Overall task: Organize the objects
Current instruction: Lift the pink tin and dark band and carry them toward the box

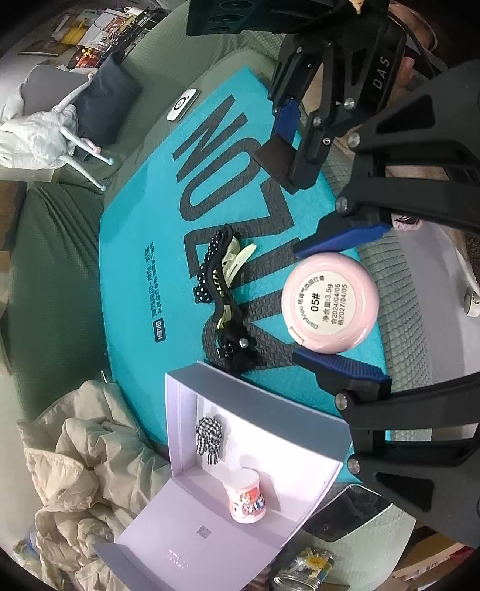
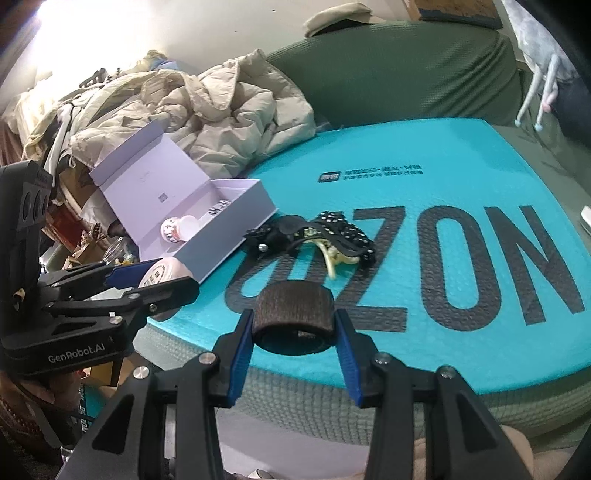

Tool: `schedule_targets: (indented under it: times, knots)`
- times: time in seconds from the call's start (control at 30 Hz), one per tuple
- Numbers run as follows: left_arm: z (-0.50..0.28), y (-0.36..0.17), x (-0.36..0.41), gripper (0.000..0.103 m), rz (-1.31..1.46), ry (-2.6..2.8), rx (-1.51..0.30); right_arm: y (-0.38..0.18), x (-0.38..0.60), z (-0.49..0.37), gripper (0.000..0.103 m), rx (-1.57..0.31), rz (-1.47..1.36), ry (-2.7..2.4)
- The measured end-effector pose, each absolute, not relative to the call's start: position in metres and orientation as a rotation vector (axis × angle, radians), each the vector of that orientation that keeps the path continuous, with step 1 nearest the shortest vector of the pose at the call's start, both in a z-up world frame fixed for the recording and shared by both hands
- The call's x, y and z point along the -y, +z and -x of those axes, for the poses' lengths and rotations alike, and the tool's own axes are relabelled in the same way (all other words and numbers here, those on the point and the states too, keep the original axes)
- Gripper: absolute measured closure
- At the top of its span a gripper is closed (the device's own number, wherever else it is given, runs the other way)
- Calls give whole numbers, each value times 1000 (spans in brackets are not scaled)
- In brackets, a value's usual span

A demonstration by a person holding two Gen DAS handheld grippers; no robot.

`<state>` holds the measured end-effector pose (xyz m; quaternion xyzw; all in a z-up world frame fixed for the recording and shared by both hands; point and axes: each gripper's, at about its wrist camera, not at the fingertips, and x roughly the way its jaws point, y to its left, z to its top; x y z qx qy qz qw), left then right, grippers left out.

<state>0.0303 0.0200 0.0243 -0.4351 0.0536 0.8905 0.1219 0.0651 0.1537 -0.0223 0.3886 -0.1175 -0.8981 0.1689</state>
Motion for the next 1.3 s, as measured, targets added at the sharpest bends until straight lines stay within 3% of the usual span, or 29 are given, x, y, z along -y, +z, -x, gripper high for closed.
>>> schedule_targets:
  times: [1.3]
  knots:
    - [-25, 46, 92, 54, 1261, 2842, -19, 10, -44, -16, 60, 10, -1092, -2384]
